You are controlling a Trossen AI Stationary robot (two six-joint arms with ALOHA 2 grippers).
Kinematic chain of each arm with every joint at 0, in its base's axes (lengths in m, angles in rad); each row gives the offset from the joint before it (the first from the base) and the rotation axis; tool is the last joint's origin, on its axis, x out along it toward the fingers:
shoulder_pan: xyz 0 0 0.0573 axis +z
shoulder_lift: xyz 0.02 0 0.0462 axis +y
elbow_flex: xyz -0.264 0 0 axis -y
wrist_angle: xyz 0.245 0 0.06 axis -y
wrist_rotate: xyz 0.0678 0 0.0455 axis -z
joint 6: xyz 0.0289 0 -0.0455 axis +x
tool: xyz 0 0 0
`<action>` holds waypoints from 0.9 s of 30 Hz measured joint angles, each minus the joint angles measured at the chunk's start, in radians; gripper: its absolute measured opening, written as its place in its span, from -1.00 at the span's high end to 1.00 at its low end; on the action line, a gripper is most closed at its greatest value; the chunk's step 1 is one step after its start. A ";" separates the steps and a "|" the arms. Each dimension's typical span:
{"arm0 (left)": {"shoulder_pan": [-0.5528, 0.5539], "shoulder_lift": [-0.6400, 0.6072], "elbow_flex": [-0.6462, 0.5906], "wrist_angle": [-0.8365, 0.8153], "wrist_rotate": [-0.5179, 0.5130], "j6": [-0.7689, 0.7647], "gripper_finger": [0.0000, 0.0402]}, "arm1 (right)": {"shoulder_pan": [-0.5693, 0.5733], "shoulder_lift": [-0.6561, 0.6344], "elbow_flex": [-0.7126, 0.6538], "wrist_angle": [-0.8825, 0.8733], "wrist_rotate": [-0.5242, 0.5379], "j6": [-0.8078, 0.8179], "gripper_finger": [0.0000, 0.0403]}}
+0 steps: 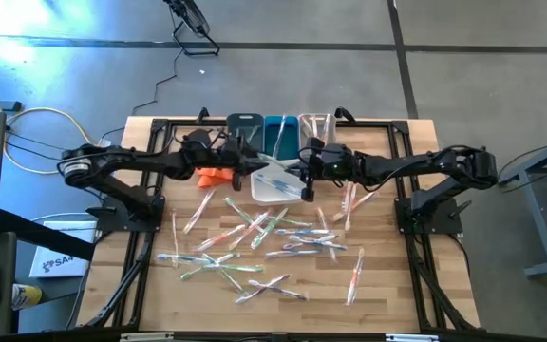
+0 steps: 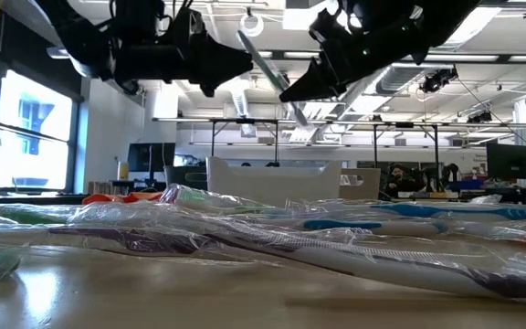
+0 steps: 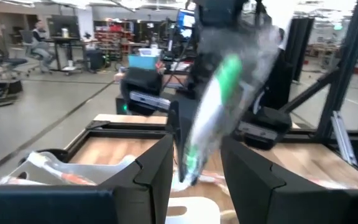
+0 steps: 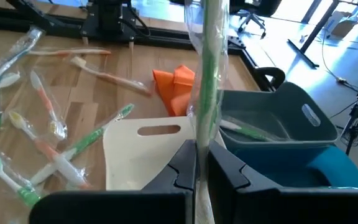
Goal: Pick & Place Toothbrushes
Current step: Put the green toothbrush into the dark blue bin
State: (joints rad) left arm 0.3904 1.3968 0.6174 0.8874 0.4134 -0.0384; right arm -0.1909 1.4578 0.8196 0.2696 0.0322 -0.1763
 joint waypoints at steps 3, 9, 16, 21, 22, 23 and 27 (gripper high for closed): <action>0.000 0.005 0.002 0.000 0.026 0.010 0.34 | 0.000 0.000 0.000 0.008 0.004 0.000 0.96; 0.000 0.005 0.003 0.001 0.031 0.010 0.34 | 0.000 0.000 0.000 0.012 0.015 0.022 0.96; -0.027 0.010 0.006 0.013 0.013 0.009 0.34 | 0.001 0.000 0.000 0.012 -0.008 0.023 0.96; -0.066 0.040 0.050 0.022 -0.057 0.018 0.34 | 0.001 -0.001 0.000 0.013 -0.013 0.022 0.96; -0.066 0.046 0.059 0.019 -0.067 0.017 0.34 | 0.001 -0.001 0.000 0.012 -0.013 0.023 0.96; -0.064 0.051 0.068 0.016 -0.079 0.013 0.34 | 0.001 -0.001 0.000 0.012 -0.012 0.023 0.96; -0.064 0.061 0.087 -0.034 -0.084 0.008 0.34 | 0.001 -0.001 0.000 0.002 -0.006 0.023 0.96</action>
State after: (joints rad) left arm 0.3269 1.4577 0.7049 0.8530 0.3298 -0.0303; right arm -0.1898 1.4567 0.8196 0.2720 0.0258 -0.1532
